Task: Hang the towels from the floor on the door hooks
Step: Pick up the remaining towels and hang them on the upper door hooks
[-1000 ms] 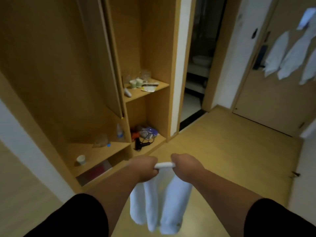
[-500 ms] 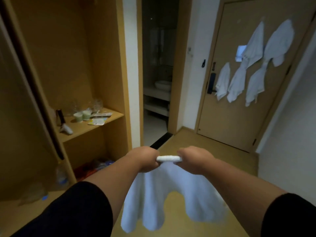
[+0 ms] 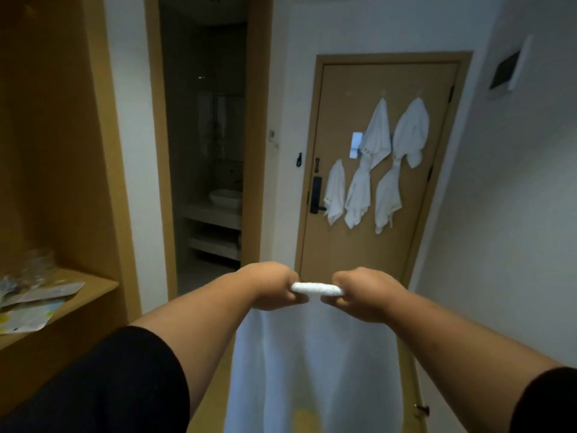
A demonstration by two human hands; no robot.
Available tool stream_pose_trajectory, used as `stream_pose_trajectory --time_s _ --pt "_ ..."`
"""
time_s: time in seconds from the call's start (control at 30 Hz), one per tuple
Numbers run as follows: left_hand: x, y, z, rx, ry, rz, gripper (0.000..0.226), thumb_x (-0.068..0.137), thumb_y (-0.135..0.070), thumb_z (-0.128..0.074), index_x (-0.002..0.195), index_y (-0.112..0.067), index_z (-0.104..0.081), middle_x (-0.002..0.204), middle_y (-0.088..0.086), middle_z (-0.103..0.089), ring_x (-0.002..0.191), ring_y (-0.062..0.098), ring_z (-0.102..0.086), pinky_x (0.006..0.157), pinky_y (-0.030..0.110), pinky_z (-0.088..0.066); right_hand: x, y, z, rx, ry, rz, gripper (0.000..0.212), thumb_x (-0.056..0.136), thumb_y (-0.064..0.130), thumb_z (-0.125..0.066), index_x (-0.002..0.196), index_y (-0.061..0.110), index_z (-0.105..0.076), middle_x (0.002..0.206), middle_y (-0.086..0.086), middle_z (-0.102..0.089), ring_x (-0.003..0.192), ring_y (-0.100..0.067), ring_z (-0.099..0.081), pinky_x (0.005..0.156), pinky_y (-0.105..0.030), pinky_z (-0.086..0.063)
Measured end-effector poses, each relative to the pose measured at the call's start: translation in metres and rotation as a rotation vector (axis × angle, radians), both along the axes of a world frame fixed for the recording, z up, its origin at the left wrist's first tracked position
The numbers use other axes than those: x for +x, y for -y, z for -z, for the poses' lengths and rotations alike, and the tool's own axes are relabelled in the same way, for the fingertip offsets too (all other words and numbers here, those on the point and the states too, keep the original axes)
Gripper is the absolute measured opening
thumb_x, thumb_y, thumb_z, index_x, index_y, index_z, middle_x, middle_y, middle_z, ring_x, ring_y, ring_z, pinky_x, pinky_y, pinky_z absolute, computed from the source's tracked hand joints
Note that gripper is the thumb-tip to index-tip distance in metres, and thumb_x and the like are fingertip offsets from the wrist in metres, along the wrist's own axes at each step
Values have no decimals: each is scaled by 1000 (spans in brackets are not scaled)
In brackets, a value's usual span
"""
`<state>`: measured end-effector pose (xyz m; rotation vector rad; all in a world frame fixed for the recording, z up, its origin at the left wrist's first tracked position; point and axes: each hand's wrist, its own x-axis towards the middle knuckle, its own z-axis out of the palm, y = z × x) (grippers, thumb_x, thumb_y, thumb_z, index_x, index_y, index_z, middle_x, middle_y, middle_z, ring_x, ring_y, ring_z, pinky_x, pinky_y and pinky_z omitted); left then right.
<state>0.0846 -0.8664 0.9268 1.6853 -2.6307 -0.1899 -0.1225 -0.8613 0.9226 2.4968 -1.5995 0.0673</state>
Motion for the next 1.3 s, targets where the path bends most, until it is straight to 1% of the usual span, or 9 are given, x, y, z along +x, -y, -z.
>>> stream_pose_trajectory --time_s 0.1,0.2,0.43,0.57,0.73,0.83,1.03,1.13,1.3 --pt "0 71 -20 -49 -16 98 38 90 -57 -51 85 -22 -62 77 2 -61 69 19 -56 60 33 -41 -7 57 -14 -78 2 11 40 89 66 -44 85 26 -48 75 5 -56 67 -21 -54 59 -33 -44" --pt "1 133 -43 -100 -12 182 41 90 -63 -46 75 -25 -53 71 -1 -55 63 15 -49 56 30 -35 -14 107 -33 -119 6 10 39 90 67 -40 83 28 -42 69 7 -51 62 -19 -52 55 -34 -40" --pt "-8 259 -94 -195 8 291 41 97 -56 -34 88 -22 -55 78 -2 -55 67 13 -48 57 27 -34 -31 220 -85 -164 44 38 38 95 63 -27 84 30 -41 72 4 -55 63 -16 -52 54 -31 -37" --pt "-16 324 -121 -255 23 274 42 97 -57 -30 91 -24 -55 80 -2 -56 70 14 -50 58 28 -35 -36 282 -119 -202 7 52 34 98 59 -27 85 32 -42 72 6 -54 63 -14 -52 55 -32 -42" --pt "-32 409 -148 -305 12 240 42 97 -57 -30 90 -24 -55 81 1 -59 69 13 -51 59 26 -38 -50 368 -150 -231 -18 38 35 99 57 -27 89 29 -46 74 6 -54 64 -11 -51 54 -27 -36" --pt "-48 464 -167 -352 4 218 42 97 -57 -33 91 -23 -56 83 2 -60 72 16 -53 63 30 -41 -70 423 -167 -274 -11 29 37 99 57 -27 89 28 -47 74 5 -55 65 -12 -51 54 -30 -38" --pt "-94 573 -205 -412 -150 187 43 96 -56 -40 90 -19 -61 87 3 -62 78 18 -56 65 29 -42 -119 535 -212 -339 22 -19 40 98 58 -28 79 28 -44 73 5 -54 67 -15 -52 55 -31 -35" --pt "-117 623 -220 -406 -192 160 45 95 -57 -41 91 -19 -63 89 4 -64 78 17 -58 65 28 -43 -143 589 -229 -353 28 -20 43 98 60 -28 84 26 -50 75 5 -56 66 -13 -51 57 -31 -38" --pt "-136 696 -244 -441 -194 136 48 96 -57 -39 95 -16 -65 84 1 -62 72 13 -54 62 25 -41 -168 665 -249 -395 58 -35 43 98 58 -29 85 25 -52 75 5 -55 65 -10 -49 54 -29 -34"
